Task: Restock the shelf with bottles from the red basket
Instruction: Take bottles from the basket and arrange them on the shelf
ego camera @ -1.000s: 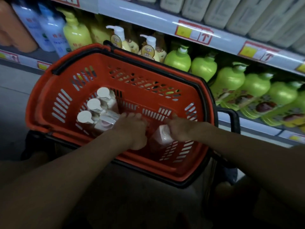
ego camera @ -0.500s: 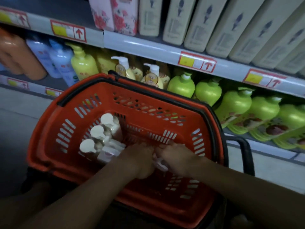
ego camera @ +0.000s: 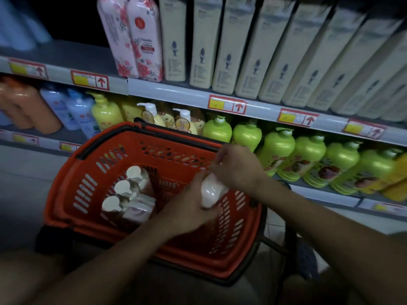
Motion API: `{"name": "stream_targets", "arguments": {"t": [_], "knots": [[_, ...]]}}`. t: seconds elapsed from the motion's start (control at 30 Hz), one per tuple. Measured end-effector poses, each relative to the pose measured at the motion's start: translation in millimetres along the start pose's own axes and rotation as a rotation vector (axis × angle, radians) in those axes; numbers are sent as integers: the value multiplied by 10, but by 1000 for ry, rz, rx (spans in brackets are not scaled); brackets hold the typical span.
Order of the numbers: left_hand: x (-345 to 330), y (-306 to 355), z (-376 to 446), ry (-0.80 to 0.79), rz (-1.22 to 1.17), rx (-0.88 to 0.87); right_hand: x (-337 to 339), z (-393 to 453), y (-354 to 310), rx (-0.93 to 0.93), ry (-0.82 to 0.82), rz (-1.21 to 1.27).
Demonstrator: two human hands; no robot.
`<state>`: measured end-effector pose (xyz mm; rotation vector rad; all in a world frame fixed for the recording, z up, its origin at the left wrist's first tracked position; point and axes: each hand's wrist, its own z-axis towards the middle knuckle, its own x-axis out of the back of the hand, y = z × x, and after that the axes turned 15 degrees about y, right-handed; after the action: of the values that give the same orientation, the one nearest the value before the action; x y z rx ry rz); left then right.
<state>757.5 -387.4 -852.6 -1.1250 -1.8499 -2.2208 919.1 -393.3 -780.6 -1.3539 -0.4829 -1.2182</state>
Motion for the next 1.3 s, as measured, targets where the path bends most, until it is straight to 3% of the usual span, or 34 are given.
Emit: {"name": "stream_targets", "arguments": {"t": [0.07,0.2,0.33,0.43,0.6,0.8,1.03,1.3], "knots": [[115,286,91,244,-170,-41,427,56,-166,-65,132,117],[616,1070,320,484,-551,40,1525,148,-597,-102,405,671],[1039,1890,302,404,-971,100,2389,-112,-766,41,603,753],[1252,2477,192,293,-1098,1,2504,-425,-744,27,512,679],[1312,3242,-27,189,-1122,-72,2631,-684,-839,128,605,419],[1097,3635,-137,103,-1052,-109,2882,-758,-712,29,704,434],[818,3576,-72,-3,-984,-147,2764,-782,-364,-90,574,575],[674,2810,154,-20,-838,11,2066,-646,-89,-293,314,835]]}}
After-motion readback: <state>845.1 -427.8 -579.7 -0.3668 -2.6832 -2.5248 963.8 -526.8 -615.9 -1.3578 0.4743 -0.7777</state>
